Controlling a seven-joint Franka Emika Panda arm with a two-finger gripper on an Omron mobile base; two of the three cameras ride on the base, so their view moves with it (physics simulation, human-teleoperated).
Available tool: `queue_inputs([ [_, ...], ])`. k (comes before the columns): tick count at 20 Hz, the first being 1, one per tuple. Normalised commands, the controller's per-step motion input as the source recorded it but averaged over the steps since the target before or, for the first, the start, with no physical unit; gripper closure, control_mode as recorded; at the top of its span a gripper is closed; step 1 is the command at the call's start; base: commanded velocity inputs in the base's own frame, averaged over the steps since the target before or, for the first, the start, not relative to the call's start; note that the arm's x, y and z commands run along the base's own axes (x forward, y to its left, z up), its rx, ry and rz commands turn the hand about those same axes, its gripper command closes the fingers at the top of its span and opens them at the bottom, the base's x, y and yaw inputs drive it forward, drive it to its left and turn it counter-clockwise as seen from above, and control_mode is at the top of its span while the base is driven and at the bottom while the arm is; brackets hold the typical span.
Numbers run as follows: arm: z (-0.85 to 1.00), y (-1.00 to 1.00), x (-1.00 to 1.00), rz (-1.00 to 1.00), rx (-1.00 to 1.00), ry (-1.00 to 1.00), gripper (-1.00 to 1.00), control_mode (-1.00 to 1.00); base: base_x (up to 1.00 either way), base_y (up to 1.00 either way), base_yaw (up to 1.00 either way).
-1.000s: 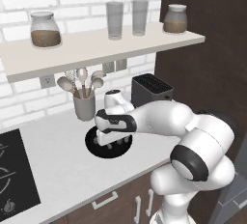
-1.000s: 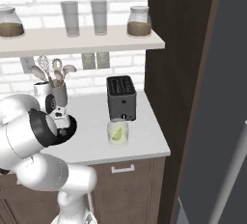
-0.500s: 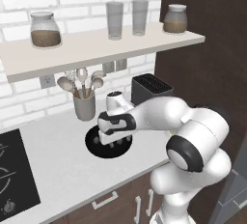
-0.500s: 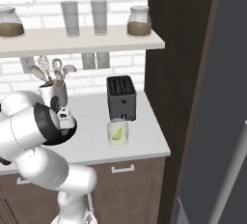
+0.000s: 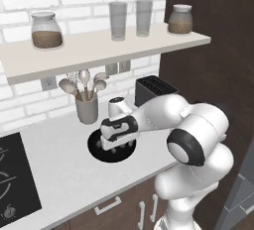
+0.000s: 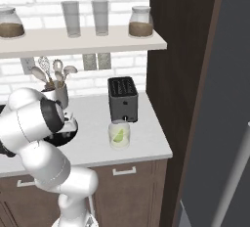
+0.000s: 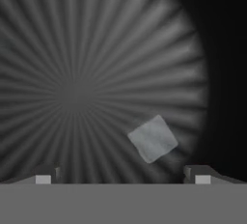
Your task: Grab a lemon wedge from the fridge and one ice cube from the ice bowl, and put them in the glass of lemonade.
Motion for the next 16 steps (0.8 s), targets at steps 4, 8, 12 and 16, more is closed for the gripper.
queue_inputs([
  [4,-0.28,0.12,0.0,0.0,0.0,0.0,-1.0,-1.0,0.0,0.0,0.0],
  [8,-0.04,0.13,0.07,0.0,0.0,0.0,-1.0,-1.0,0.0,0.0,0.0],
  [12,0.0,0.0,0.39,0.0,0.0,0.0,-1.0,-1.0,0.0,0.0,0.0],
  [16,-0.04,0.0,0.34,0.0,0.0,0.0,-1.0,-1.0,0.0,0.0,0.0],
])
